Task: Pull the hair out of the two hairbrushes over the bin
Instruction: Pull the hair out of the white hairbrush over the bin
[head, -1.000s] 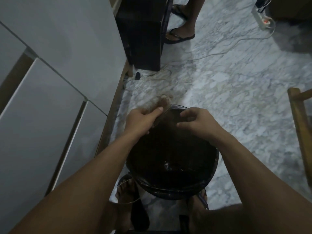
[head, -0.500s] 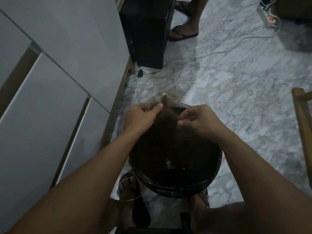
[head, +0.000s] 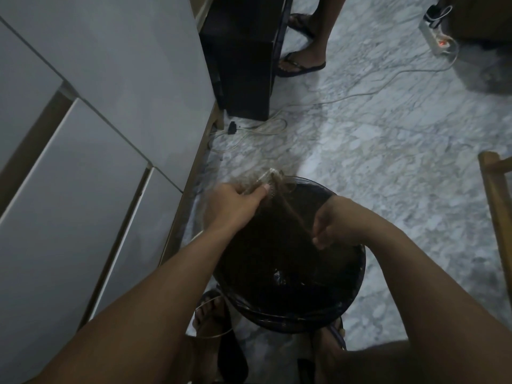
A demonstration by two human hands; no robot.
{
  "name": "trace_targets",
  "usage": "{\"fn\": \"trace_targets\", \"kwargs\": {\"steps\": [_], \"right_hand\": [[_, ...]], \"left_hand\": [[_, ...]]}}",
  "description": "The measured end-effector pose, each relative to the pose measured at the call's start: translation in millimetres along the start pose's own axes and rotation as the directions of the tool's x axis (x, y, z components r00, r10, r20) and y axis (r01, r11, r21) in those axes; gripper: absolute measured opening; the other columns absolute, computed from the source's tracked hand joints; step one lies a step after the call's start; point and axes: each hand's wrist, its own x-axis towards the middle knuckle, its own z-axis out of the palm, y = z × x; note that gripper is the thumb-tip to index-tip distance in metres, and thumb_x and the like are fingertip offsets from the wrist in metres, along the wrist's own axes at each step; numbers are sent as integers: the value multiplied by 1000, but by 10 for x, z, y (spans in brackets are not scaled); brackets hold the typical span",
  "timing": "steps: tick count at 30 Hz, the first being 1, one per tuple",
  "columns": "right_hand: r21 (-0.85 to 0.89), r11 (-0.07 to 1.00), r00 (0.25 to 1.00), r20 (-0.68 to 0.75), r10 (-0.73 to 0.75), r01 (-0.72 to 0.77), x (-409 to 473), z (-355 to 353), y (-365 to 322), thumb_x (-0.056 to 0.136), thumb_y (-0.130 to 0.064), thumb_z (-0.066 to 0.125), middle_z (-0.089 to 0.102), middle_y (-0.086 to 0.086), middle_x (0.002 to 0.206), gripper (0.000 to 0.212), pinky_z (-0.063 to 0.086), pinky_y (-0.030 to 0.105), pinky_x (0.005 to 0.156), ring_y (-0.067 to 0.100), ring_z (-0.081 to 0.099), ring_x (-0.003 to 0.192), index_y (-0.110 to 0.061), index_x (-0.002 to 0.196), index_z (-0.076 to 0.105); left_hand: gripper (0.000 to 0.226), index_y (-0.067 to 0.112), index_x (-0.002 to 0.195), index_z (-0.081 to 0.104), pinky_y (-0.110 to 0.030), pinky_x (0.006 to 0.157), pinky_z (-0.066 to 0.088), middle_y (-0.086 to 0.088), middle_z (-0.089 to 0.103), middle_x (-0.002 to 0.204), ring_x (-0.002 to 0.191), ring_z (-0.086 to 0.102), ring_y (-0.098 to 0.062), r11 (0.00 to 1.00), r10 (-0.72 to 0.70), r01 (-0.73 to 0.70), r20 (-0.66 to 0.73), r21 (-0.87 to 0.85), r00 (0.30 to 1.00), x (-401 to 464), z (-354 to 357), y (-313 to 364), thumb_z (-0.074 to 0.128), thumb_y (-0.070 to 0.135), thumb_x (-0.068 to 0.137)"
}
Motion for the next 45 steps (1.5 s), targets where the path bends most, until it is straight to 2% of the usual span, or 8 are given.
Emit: {"fn": "trace_targets", "kwargs": {"steps": [5,9,14,20,33,38,42,45], "right_hand": [[311,950,967,-237,88,-10,127,122,-64,67,-31,84,66,-3,103,52,54,35,87,16,64,98,-17,113,62],[754,654,956,-232,178,61,145,113,-133,77,-11,78,70,9,97,45,55,25,58,19,70,83,-5,112,51],[766,640,963,-209,168,54,163,110,-105,75,2,75,75,7,72,29,55,22,52,20,74,68,0,101,62],[532,846,987,-126,98,-16,172,123,-25,62,-17,85,77,6,81,42,52,43,94,23,71,91,-16,99,64],[-87,993,997,6,82,-81,155,172,21,74,-8,65,68,9,74,9,54,34,68,28,67,80,-11,73,73],[375,927,953,-286,96,19,236,170,-62,71,-5,57,64,-1,107,45,54,42,87,23,63,104,-13,115,63],[850,527,1000,-11,-14,17,171,163,-200,77,15,48,64,5,97,46,42,33,68,17,58,89,-1,119,56],[772,635,994,89,-57,-33,135,169,-217,87,0,53,72,-5,88,32,38,34,77,14,61,92,-15,111,66]], "left_hand": [[46,25,55,58,-25,50,34,9,60,57,60,61,-12,991,122,-124,32,57,992,-94,117,60,67,66,74],[44,24,62,68,-25,53,42,7,66,59,61,65,-11,982,174,-179,87,54,981,-124,174,82,67,67,71],[43,27,63,65,-25,53,39,10,64,61,64,64,-11,984,162,-164,40,66,986,-94,142,56,65,69,72],[47,20,69,66,-24,52,35,6,63,69,66,59,-12,999,43,-43,-87,-3,995,46,-61,25,62,66,78],[58,10,80,72,-38,74,58,-5,73,79,78,71,-27,985,68,-60,42,-162,997,44,-44,55,68,67,71],[51,16,73,74,-44,70,60,0,73,69,66,71,-16,979,186,-177,76,-103,980,-69,51,104,67,67,70],[36,24,79,76,-34,68,59,6,74,72,67,69,-5,960,266,-255,97,-111,959,-142,64,179,69,59,78],[47,15,67,70,-36,59,51,4,66,59,57,63,-12,954,282,-273,55,-123,958,-114,66,166,69,61,75]]}}
